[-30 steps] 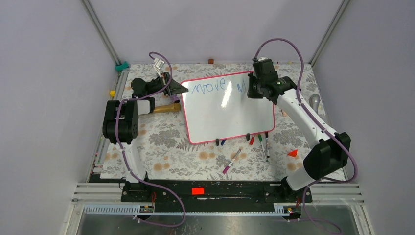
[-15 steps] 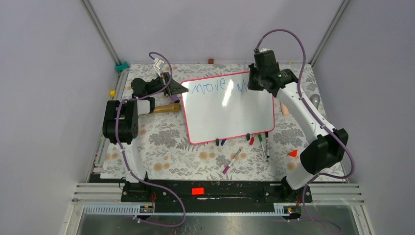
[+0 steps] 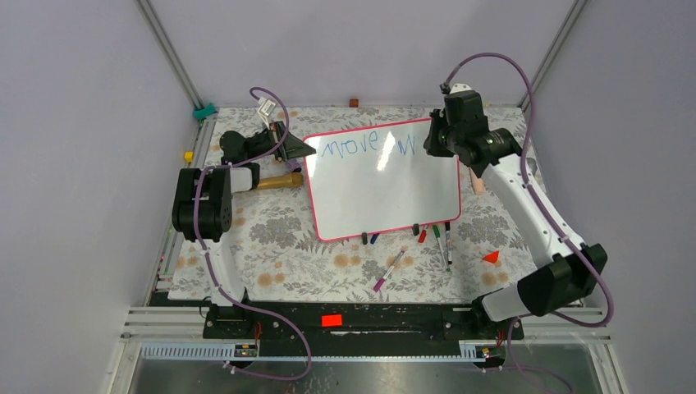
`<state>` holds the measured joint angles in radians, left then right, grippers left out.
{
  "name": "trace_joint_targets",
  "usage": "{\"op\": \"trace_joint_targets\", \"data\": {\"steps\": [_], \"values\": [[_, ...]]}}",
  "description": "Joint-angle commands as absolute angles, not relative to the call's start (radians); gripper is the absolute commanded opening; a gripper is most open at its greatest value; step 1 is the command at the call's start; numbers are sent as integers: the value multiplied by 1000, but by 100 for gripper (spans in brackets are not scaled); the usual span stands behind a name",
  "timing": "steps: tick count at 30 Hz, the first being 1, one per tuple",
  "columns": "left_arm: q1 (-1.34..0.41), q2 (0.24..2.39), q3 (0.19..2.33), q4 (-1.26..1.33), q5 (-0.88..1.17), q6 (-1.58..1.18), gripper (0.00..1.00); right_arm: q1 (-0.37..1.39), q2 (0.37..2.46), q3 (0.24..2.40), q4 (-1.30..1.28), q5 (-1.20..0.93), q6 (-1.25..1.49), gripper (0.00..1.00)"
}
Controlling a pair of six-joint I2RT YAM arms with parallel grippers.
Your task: Write a sentence on the whiteboard
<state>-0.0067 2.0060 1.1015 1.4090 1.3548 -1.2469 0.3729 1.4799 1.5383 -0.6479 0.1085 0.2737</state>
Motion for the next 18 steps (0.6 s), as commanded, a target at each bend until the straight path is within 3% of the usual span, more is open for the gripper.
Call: {"op": "trace_joint_targets", "data": {"steps": [1,18], "values": [[-6,1995,1131,1477,1376,-1277,0,351,1415,1524,-588,96,258,0],[-5,1988,1125,1477,1383,-1274,0,319,1563,1655,-604,68,289,0]]}}
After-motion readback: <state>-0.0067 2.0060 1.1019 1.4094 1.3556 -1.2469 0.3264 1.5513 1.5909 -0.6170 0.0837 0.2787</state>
